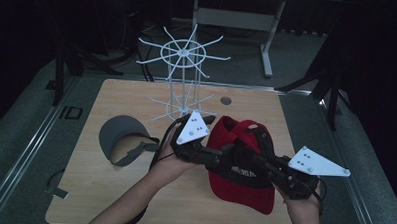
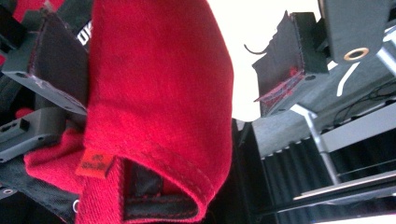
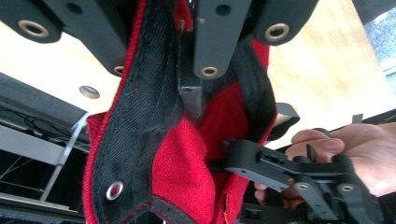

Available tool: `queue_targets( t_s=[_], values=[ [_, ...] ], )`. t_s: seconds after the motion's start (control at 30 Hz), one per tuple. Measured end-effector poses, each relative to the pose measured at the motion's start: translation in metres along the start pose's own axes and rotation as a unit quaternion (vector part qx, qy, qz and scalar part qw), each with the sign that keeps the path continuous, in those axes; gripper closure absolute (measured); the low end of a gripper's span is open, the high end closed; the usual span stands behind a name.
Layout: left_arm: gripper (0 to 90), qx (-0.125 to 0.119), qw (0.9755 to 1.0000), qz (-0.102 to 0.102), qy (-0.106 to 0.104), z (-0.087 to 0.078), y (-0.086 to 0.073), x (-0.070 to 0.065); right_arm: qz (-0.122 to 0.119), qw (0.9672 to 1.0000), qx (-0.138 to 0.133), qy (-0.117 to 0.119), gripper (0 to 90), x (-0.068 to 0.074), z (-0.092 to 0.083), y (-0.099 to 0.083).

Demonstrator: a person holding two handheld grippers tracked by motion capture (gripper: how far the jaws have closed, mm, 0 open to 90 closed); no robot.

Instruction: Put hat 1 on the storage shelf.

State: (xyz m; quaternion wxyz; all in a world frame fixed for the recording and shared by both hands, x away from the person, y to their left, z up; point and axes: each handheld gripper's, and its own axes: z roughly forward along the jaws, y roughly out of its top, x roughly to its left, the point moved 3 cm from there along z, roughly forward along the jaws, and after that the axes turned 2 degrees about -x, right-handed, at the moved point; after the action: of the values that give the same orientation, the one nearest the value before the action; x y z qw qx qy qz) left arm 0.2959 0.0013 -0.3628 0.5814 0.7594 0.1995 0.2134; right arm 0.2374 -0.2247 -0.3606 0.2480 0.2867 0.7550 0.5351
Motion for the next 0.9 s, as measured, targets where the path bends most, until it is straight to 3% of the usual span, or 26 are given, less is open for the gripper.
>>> queue_targets(
  t_s=[0.43, 0.67, 0.77, 0.9],
  values=[
    [34.3, 0.011, 0.9993, 0.017, -0.03, 0.009, 0.003, -0.01, 0.003, 1.0, 0.001, 0.007, 84.9, 0.001, 0.002, -0.001],
    [54.2, 0.026, 0.9987, 0.038, -0.02, 0.014, 0.005, -0.017, 0.007, 1.0, 0.0, 0.004, 84.9, -0.001, 0.002, -0.002],
    [63.4, 0.028, 0.9987, 0.036, -0.02, 0.015, 0.006, -0.019, 0.006, 1.0, 0.001, 0.002, 84.9, -0.001, 0.002, -0.002],
    [80.3, 0.03, 0.9986, 0.043, -0.009, 0.018, 0.01, -0.024, 0.01, 1.0, -0.001, 0.001, 84.9, -0.002, 0.001, -0.001]
  ],
)
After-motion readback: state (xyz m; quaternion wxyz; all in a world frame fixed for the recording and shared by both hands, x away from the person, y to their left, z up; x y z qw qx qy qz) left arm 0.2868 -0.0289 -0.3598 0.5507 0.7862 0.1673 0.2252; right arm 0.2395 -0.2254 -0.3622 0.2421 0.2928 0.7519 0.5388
